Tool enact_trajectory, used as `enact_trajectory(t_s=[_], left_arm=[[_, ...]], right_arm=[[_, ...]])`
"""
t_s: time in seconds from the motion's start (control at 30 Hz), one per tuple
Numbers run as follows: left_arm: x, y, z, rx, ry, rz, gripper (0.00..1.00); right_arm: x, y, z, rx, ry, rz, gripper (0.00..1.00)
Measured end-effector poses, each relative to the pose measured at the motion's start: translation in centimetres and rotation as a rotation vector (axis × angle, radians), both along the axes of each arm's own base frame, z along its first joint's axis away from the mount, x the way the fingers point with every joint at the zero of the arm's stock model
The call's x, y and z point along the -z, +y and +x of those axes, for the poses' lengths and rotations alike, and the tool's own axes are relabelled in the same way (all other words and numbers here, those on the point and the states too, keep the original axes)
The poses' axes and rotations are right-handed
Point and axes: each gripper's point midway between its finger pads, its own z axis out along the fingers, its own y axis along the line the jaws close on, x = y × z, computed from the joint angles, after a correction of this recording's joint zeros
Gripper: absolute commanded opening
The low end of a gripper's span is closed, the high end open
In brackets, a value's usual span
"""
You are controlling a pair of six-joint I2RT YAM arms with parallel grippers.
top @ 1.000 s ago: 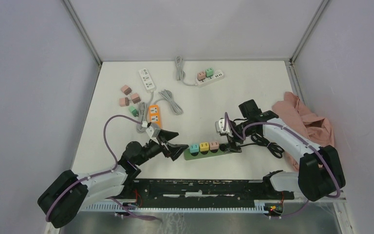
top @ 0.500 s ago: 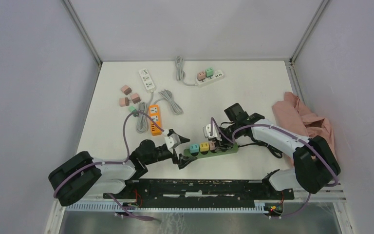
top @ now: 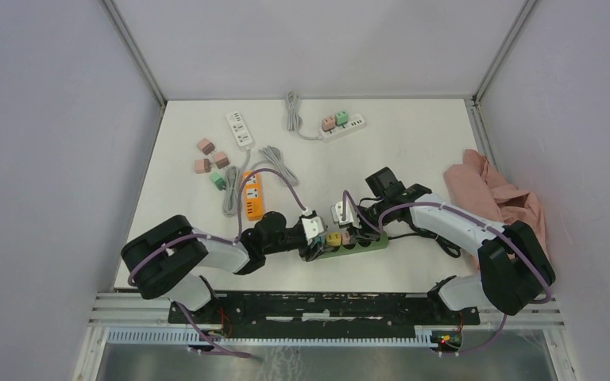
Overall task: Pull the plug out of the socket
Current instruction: Remove the plug from the socket.
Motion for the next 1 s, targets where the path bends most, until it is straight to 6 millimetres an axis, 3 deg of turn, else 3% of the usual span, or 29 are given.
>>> enact_trajectory(t_s=[0.27, 0.33, 0.8, 1.0], left_arm=[[1.4, -0.8, -0.5, 0.054, 0.042, 0.037, 0.04], [1.4, -0.8, -0.5, 0.054, 0.044, 0.038, 0.03], [1.5, -1.0, -0.3, 0.057, 0.054, 0.023, 0.03], [1.3, -1.0, -0.2, 0.054, 0.044, 0.01, 0.03]], right_arm=[[0.0, 0.0, 0.0, 0.001, 0.001, -0.003, 0.05], [0.0, 0.0, 0.0, 0.001, 0.002, -0.004, 0.0], [-0.1, -0.3, 0.7, 0.141, 0.087, 0.0, 0.0], [-0.4, -0.8, 0.3, 0.023, 0.017, 0.041, 0.0]])
